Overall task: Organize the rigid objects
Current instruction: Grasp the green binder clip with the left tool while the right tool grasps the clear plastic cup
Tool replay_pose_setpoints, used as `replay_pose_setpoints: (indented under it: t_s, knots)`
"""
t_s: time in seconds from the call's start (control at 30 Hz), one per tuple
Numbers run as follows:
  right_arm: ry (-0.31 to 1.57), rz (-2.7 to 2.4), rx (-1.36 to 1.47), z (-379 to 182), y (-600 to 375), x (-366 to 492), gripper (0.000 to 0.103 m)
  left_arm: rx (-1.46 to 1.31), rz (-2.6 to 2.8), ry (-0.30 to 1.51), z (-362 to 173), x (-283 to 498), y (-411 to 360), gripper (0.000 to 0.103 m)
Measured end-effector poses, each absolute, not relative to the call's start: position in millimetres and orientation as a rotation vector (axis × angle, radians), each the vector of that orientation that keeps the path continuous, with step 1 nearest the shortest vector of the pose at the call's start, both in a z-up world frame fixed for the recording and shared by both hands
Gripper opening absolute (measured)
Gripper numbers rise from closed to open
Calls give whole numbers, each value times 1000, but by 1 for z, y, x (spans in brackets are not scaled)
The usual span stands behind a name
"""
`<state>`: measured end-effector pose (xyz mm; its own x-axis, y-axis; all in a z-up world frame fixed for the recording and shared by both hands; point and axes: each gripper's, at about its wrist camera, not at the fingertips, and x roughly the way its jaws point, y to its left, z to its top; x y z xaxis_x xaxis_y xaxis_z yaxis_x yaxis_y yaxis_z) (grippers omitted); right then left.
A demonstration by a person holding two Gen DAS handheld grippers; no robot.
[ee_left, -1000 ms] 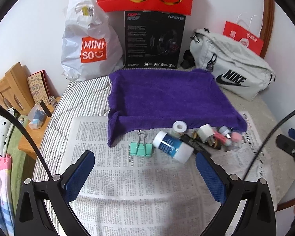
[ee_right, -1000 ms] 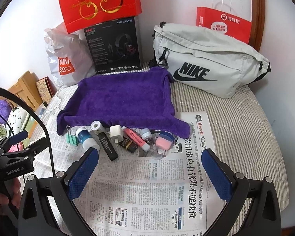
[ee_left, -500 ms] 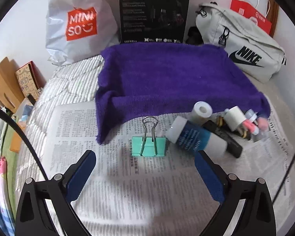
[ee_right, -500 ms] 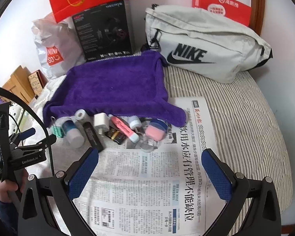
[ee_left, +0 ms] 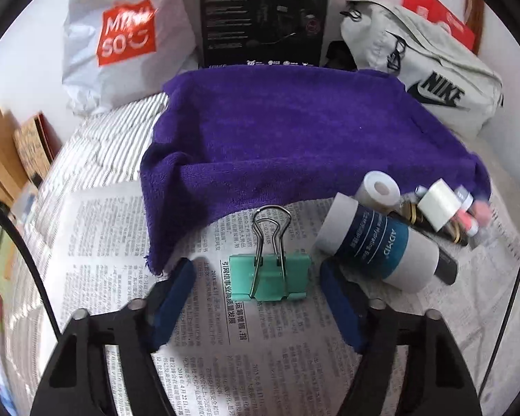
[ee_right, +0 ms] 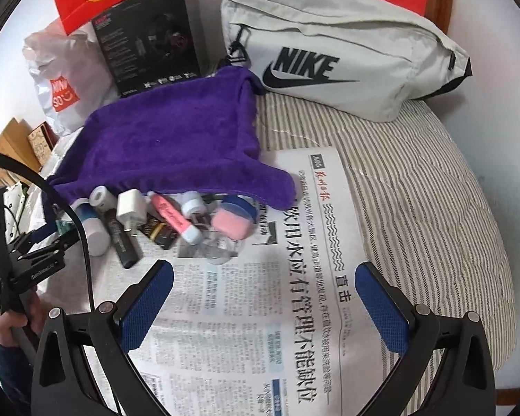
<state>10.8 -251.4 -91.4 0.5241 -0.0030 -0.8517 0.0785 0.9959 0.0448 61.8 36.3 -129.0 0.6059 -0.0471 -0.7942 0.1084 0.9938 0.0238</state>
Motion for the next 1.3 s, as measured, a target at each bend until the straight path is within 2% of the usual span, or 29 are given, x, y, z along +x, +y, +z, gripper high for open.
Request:
replay_pose_setpoints:
  t_s: [0.03,0.13,0.23,0.5,0.77,0.9,1.03,1.3]
  knots:
    - [1024,-49,85,-95,-254,13,103,62,-100,908,-128,60,36,44]
    - [1028,-47,93,-105,-257,19,103,68,-111,897,-128,60,34,39]
    - [1021,-26,82,-114,-256,27,102,73,-114,894,-127,59,33,39]
    - [1008,72,72,-125,-237,41,89,76,-115,893,-127,58,32,39]
    - [1039,130,-26,-145,-213,42,57,74,-115,893,-128,58,32,39]
    - [1009,118,-66,-146,-210,42,48,73,-116,892,-128,58,32,40]
    - [995,141,-85,-146,-207,40,27,69,-118,893,-127,58,32,39]
    - [1010,148,-81,-143,-211,36,27,68,-126,909,-126,56,33,39]
